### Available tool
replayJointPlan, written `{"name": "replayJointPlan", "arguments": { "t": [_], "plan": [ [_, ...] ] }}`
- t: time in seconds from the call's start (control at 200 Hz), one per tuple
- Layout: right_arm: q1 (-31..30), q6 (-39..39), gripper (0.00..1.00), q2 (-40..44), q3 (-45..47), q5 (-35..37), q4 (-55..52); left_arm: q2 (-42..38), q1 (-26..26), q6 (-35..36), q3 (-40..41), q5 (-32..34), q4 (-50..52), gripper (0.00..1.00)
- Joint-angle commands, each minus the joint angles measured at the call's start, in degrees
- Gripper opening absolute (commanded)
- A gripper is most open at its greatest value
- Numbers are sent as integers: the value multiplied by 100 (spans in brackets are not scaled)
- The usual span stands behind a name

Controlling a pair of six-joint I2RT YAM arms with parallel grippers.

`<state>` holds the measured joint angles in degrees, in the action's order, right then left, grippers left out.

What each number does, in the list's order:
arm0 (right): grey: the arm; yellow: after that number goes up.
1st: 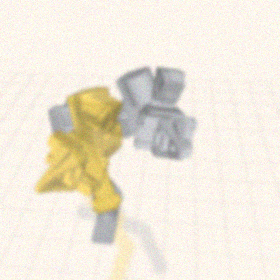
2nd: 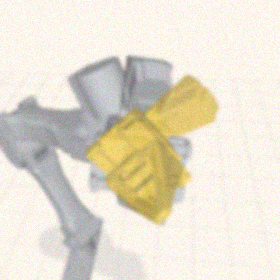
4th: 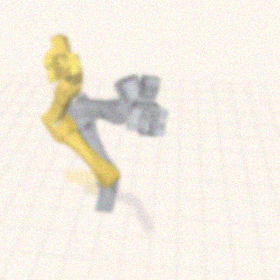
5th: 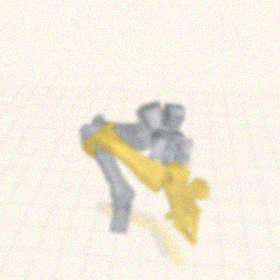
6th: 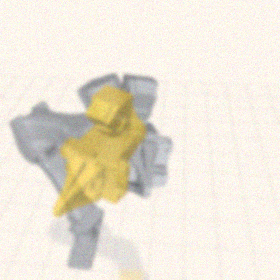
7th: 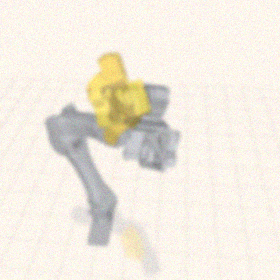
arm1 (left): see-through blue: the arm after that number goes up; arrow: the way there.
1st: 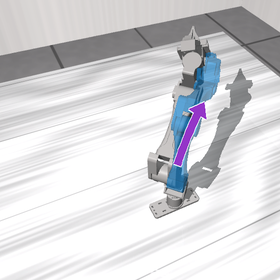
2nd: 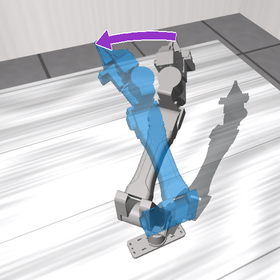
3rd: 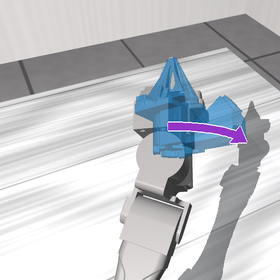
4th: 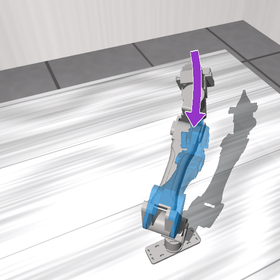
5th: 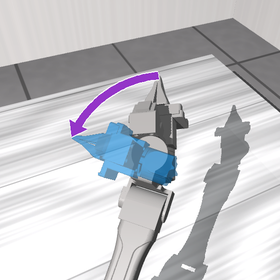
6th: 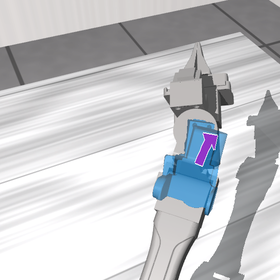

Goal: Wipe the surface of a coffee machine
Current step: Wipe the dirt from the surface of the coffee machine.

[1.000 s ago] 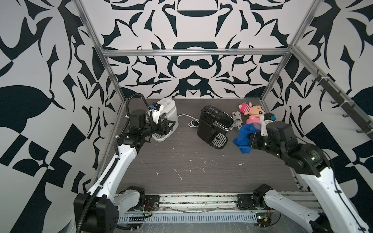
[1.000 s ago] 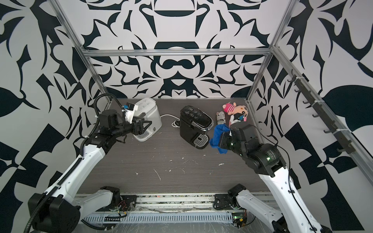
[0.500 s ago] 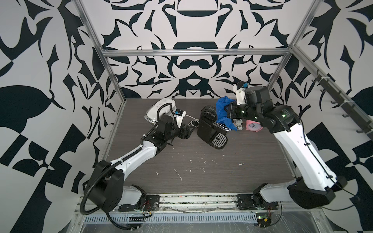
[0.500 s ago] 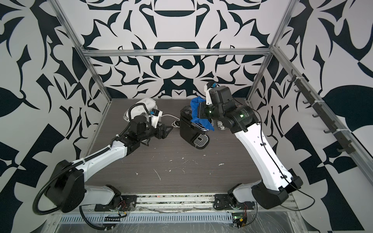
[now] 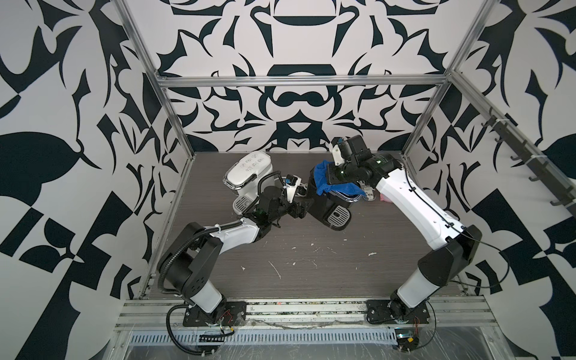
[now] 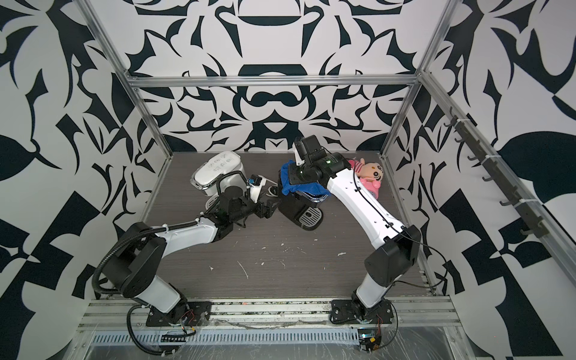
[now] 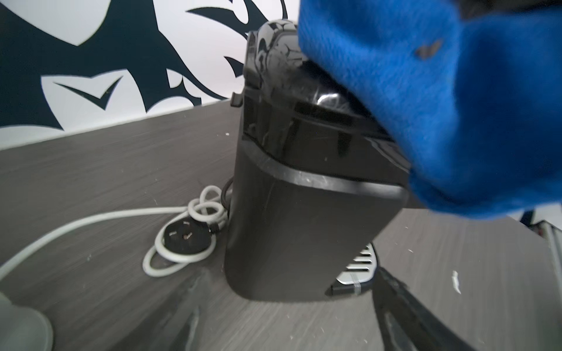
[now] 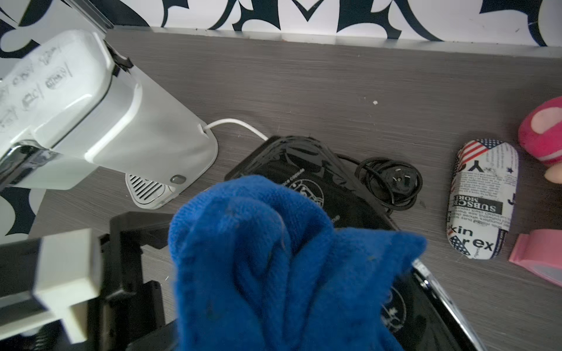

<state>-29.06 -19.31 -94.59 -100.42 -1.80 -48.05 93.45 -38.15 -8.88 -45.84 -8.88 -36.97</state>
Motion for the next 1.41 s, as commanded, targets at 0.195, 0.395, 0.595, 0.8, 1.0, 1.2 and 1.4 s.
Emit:
{"name": "replayJointPlan", "arguments": {
  "t": [0.195,0.395,0.595,0.8,1.0,1.2,1.4],
  "plan": [
    [634,-132,0,-556,-565,-564,-559,699,-482,629,125,755,-1892,97],
    [893,-69,0,-287,170,-930,-481,1036,-491,624,104,848,-2383,97],
    [805,-82,0,445,928,-1382,-354,993,-492,682,164,994,-2476,97],
    [374,-57,0,893,1368,-1436,137,828,-492,805,288,1035,-2486,97],
    [267,-111,0,-22,545,-1395,351,530,-492,881,466,1085,-2417,97],
    [201,-293,0,-978,-362,-1447,368,-91,-491,774,852,1165,-2245,97],
    [266,-607,0,-873,-304,-1226,619,-788,-492,783,1010,1145,-1472,96]
  ]
}}
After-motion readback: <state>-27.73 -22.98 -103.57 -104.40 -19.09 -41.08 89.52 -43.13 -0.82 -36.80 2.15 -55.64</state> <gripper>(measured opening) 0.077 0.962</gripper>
